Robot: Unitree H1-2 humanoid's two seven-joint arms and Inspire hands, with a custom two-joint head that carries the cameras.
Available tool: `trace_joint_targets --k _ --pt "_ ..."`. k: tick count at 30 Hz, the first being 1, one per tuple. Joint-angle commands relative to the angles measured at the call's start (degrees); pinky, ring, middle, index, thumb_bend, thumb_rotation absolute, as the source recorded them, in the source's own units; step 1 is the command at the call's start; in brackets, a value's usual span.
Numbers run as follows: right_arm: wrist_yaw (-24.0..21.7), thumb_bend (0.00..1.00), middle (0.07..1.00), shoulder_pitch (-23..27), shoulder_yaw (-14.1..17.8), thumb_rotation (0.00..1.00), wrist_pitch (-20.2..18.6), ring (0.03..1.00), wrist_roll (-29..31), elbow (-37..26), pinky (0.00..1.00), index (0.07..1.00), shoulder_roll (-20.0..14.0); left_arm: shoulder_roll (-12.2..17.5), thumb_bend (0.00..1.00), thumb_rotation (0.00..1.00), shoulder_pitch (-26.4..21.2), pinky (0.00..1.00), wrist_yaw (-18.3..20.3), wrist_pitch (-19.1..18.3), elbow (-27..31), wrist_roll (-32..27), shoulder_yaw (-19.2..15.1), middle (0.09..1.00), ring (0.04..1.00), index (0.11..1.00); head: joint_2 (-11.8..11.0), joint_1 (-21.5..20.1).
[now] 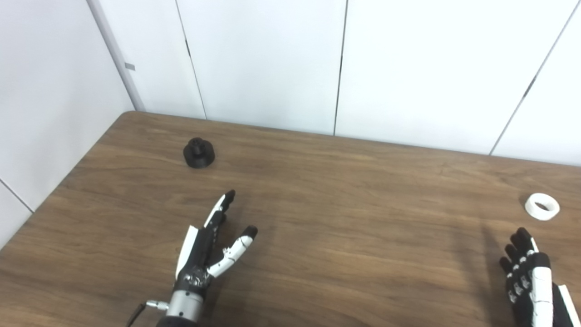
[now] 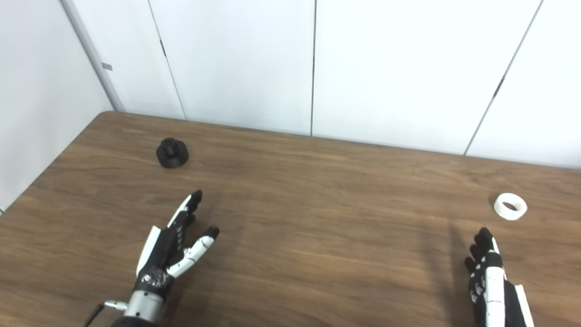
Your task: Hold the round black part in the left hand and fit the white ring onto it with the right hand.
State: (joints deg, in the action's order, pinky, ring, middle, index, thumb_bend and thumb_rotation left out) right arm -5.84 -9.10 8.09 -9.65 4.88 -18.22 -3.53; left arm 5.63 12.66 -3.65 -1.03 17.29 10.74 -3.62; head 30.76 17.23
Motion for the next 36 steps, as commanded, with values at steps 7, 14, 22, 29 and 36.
trace_joint_targets --k 7,14,22,29,36 --pt "0.1 0.5 0.992 -1.4 -0.3 1.0 1.1 1.0 0.1 -1.2 1.0 0.989 -1.1 4.4 0.95 0.38 -4.8 0.91 -0.5 -8.0 9.4 13.6 -3.0 0.953 0.941 0.949 -0.1 0.0" --pt "0.4 0.5 0.993 -1.5 -0.6 1.0 1.0 1.0 -0.1 -1.7 1.0 0.993 -0.8 7.7 0.96 0.4 -10.0 0.93 0.5 -14.9 8.4 15.3 -6.6 0.999 0.995 0.947 0.0 -0.2" --pt "1.2 0.49 0.982 -1.7 -0.9 1.0 0.6 1.0 -0.6 -2.3 1.0 0.984 -0.5 12.0 0.95 0.41 -14.5 0.96 -0.4 -16.2 2.0 16.6 -8.9 0.955 0.977 0.9 0.1 -0.3" --pt "1.3 0.47 0.986 -1.8 -1.1 1.0 -0.3 1.0 -0.6 -2.9 1.0 0.99 -0.7 15.8 0.94 0.4 -18.3 0.94 -1.8 -14.1 -7.8 16.5 -9.2 0.944 0.974 0.897 0.2 -0.4" --pt "1.4 0.43 0.988 -1.8 -1.4 1.0 -0.3 1.0 -1.2 -3.2 1.0 0.994 -0.6 18.4 0.96 0.39 -23.0 0.99 -3.6 -13.6 -17.9 17.7 -8.0 0.941 0.997 0.889 0.2 -0.5"
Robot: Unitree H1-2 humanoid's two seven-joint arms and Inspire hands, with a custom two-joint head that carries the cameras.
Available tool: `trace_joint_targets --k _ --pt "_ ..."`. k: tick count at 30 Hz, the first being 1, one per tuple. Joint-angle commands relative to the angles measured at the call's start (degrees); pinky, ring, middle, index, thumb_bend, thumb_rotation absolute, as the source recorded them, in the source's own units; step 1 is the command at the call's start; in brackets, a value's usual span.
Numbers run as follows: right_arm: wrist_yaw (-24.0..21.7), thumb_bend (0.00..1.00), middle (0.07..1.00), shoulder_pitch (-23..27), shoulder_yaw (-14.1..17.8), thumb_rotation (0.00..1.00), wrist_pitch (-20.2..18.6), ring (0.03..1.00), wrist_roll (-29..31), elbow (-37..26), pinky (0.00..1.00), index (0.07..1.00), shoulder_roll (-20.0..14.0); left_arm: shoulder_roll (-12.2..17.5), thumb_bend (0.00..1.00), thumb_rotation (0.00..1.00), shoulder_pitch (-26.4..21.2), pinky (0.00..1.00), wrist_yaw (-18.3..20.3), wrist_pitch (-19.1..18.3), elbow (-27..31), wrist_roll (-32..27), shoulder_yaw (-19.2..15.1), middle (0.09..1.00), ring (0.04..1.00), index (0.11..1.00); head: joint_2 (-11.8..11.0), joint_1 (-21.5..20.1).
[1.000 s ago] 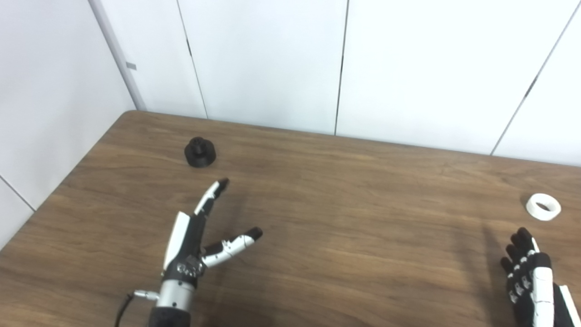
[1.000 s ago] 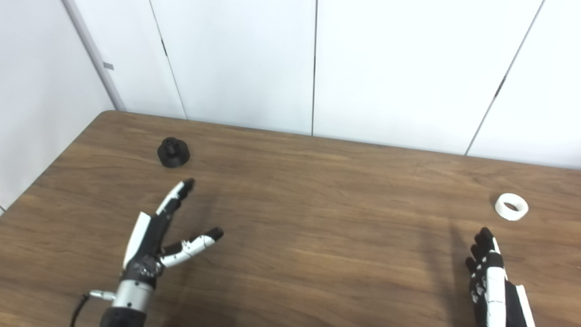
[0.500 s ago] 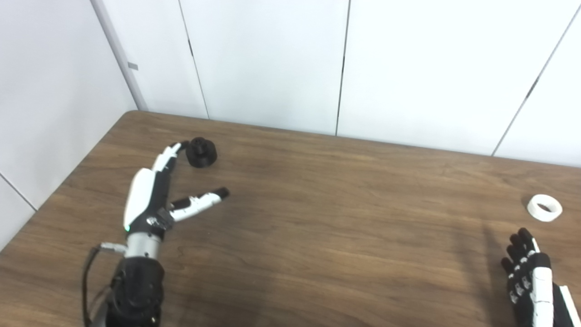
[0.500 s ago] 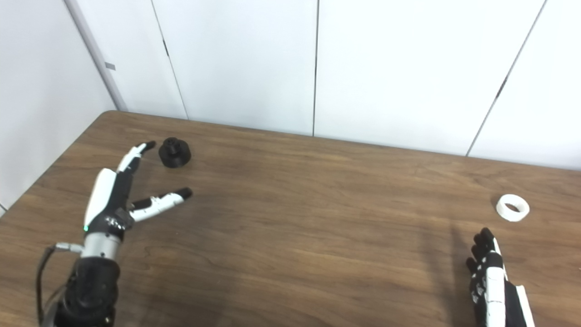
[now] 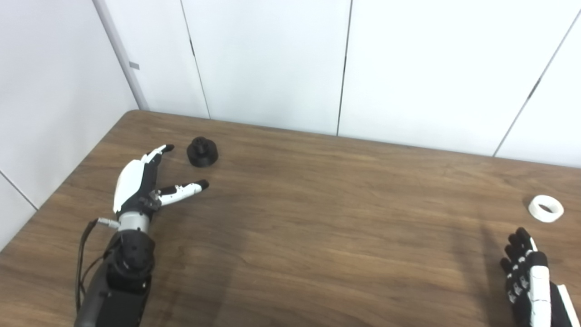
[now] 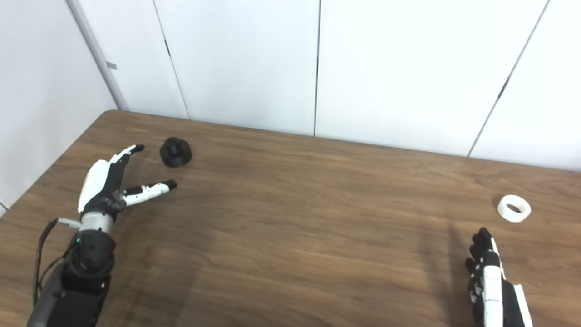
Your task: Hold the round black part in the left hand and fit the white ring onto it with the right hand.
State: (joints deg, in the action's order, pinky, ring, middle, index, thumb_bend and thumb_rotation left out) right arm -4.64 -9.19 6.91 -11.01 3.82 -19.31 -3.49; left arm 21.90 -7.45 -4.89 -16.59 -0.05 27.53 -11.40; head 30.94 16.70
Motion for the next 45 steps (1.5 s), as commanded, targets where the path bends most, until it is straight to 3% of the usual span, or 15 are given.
trace_joint_targets --k 1,14,27,45 --pt "0.2 0.42 0.987 -1.8 -0.3 1.0 1.1 1.0 -0.1 -2.2 1.0 0.994 -0.6 2.4 0.96 0.38 -3.7 0.99 -2.7 2.3 -2.1 0.8 0.0 0.943 0.999 0.883 0.2 -0.2" --pt "0.2 0.38 0.999 -2.3 -0.7 1.0 0.6 1.0 0.1 -3.3 1.0 1.0 -0.4 4.2 0.99 0.39 -13.6 1.0 -6.8 3.7 -17.1 0.9 4.3 0.953 1.0 0.851 0.4 -0.3" --pt "0.7 0.35 0.989 -2.6 -0.8 1.0 -0.9 1.0 -0.6 -4.8 1.0 0.997 -0.1 5.2 0.99 0.38 -21.3 1.0 -8.3 3.8 -26.7 1.7 9.9 0.951 1.0 0.84 0.6 -0.9" --pt "1.0 0.33 0.989 -2.9 -1.2 1.0 -1.7 1.0 -0.7 -5.8 1.0 1.0 -0.2 5.9 0.98 0.38 -24.5 1.0 -9.5 3.7 -33.9 1.5 12.0 0.944 0.994 0.828 0.8 -0.8"
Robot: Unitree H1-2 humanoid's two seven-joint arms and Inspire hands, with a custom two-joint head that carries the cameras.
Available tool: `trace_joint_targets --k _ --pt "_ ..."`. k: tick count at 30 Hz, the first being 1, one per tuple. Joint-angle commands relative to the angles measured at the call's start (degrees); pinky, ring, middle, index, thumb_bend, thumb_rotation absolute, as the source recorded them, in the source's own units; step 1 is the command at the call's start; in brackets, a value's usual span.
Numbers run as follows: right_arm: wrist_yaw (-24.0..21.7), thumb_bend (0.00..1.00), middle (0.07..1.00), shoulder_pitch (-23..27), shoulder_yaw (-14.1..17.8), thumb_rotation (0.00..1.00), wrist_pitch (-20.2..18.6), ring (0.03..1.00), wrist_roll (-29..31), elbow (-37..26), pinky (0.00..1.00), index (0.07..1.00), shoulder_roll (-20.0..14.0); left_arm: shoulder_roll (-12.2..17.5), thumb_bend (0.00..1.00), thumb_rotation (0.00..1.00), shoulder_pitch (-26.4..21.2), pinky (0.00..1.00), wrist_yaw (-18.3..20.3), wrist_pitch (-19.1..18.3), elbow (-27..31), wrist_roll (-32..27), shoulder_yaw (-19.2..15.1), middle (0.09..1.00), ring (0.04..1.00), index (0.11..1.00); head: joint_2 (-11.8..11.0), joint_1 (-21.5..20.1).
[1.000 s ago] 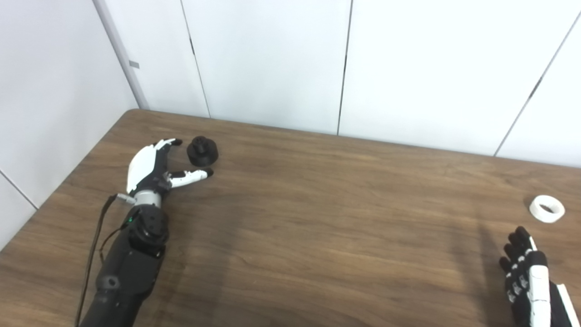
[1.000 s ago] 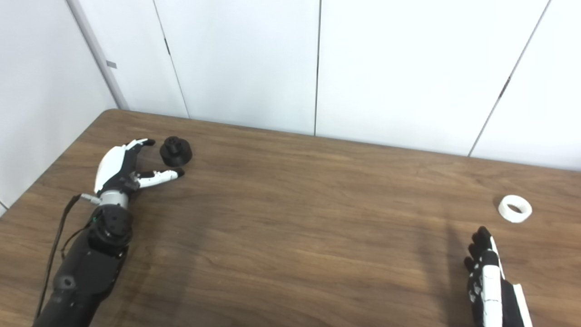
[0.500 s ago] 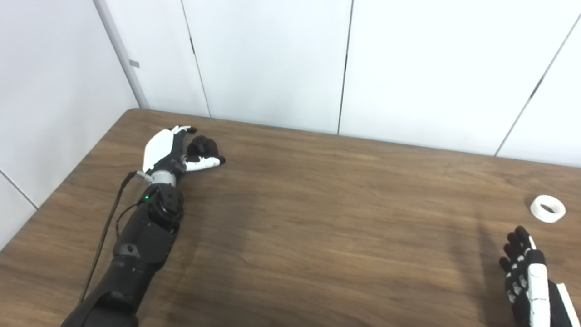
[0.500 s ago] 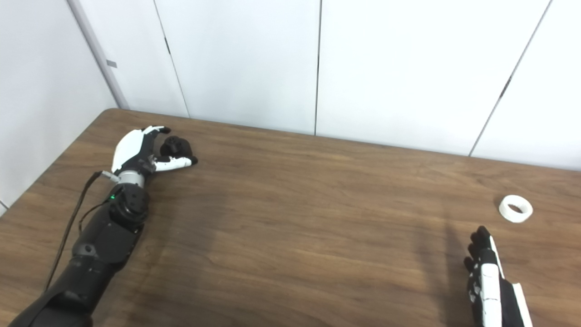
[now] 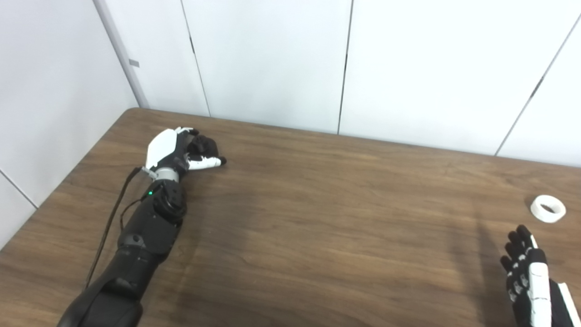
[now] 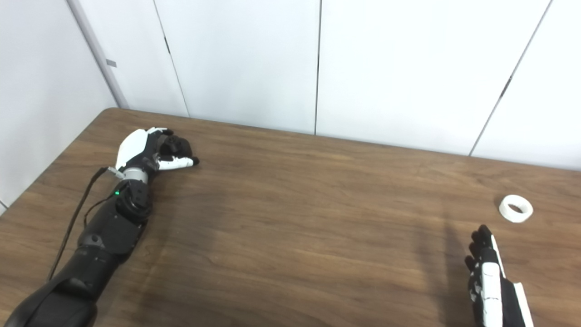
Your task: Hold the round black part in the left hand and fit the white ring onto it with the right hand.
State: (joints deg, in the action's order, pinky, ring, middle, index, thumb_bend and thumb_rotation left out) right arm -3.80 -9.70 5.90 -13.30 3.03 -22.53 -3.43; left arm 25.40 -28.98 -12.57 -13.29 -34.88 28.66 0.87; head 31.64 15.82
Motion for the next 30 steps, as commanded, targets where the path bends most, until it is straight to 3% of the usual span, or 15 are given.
trace_joint_targets --k 1,18,30 --pt "0.2 0.33 0.99 -2.4 -0.1 1.0 0.5 1.0 0.2 -2.6 1.0 1.0 -0.2 2.5 0.98 0.37 -2.9 1.0 -2.0 0.5 0.8 0.3 -0.3 0.942 0.994 0.824 0.0 0.2" --pt "0.0 0.3 0.991 -2.3 0.3 1.0 0.7 1.0 1.2 -2.4 1.0 1.0 -0.7 2.8 0.97 0.35 -2.6 1.0 -1.6 -2.0 1.6 0.3 0.1 0.928 0.99 0.792 0.5 0.6" --pt "0.1 0.32 0.986 -2.3 0.2 1.0 0.6 1.0 0.6 -2.3 1.0 0.996 -1.0 2.5 0.96 0.32 -2.6 1.0 -1.6 -0.8 1.0 -0.8 -0.1 0.896 0.97 0.739 0.8 0.5"
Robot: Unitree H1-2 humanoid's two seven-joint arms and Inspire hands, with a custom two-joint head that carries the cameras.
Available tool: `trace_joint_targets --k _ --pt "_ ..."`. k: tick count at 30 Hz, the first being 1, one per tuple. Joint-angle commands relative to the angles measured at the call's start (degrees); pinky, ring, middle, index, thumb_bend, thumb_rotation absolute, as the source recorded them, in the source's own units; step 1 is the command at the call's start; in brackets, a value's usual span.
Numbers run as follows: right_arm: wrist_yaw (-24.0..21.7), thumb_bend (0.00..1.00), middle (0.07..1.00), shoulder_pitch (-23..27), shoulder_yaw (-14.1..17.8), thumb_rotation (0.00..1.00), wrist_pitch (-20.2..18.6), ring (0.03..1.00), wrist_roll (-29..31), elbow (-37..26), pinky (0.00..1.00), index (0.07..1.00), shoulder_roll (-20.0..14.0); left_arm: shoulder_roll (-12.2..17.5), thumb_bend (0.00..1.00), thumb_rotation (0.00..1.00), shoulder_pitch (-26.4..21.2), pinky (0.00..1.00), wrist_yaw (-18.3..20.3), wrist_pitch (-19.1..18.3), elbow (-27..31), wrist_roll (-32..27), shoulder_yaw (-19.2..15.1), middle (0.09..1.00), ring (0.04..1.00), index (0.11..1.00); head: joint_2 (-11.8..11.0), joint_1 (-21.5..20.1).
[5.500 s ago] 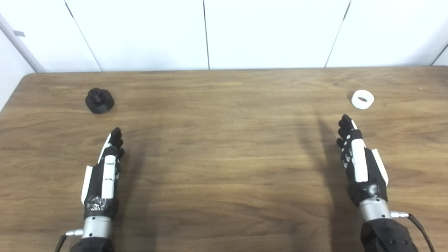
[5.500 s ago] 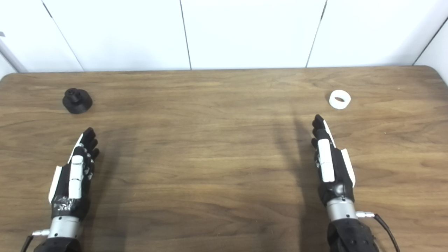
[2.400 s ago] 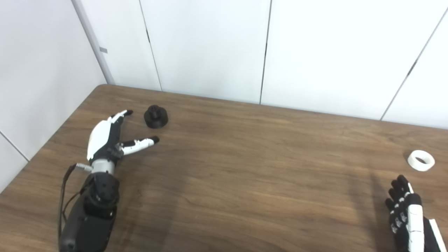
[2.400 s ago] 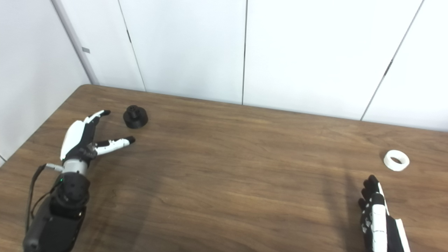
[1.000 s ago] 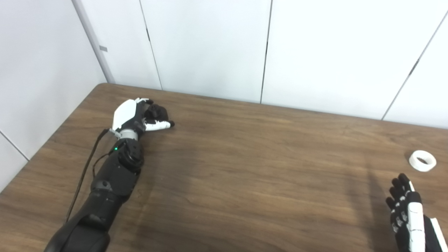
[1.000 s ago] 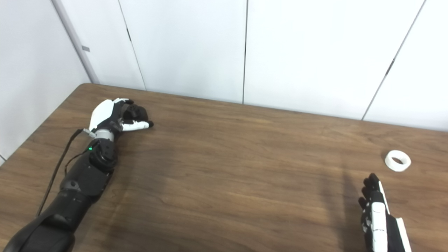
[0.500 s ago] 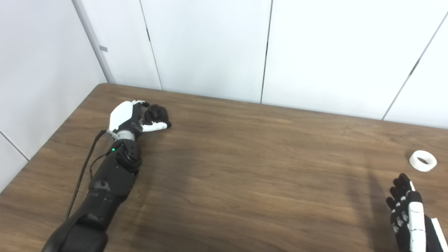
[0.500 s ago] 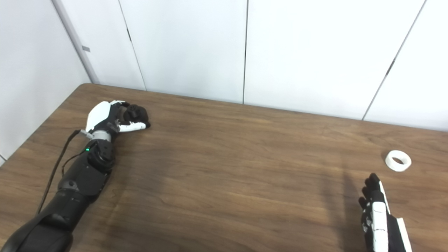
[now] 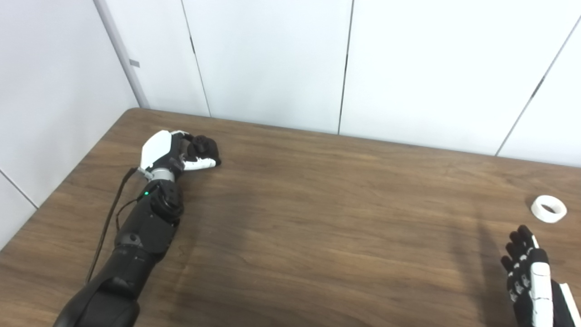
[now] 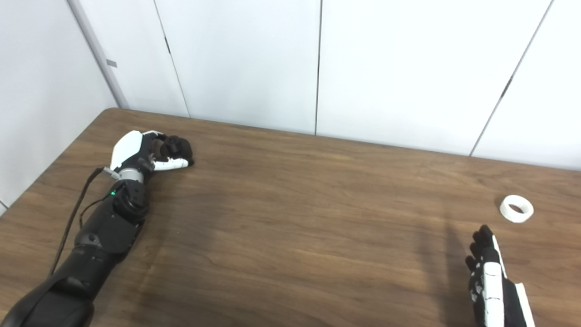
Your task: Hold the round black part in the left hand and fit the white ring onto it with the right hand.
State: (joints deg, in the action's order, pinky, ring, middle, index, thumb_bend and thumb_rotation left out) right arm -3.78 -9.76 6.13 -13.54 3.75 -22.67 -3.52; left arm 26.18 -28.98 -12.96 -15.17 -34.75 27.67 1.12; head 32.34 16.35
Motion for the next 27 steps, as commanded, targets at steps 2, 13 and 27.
trace_joint_targets --k 2,13,27 --pt "0.0 0.32 0.986 -2.3 0.1 1.0 0.9 1.0 -0.1 -2.1 1.0 0.993 -1.0 1.7 0.96 0.32 -2.5 1.0 -1.1 1.2 1.0 -0.1 -0.2 0.896 0.971 0.741 0.1 -0.1" --pt "0.0 0.33 0.985 -2.3 0.2 1.0 0.5 1.0 -0.3 -2.5 1.0 0.992 -1.0 1.1 0.95 0.29 -2.7 1.0 -2.0 1.3 0.5 -0.8 -0.2 0.875 0.958 0.692 0.2 -0.1" --pt "-0.1 0.32 0.991 -2.0 0.3 1.0 0.8 1.0 -0.1 -2.1 1.0 0.997 -1.1 1.2 0.52 0.05 -2.1 1.0 -6.5 4.7 -0.5 -0.3 0.4 0.76 0.884 0.482 0.6 0.0"
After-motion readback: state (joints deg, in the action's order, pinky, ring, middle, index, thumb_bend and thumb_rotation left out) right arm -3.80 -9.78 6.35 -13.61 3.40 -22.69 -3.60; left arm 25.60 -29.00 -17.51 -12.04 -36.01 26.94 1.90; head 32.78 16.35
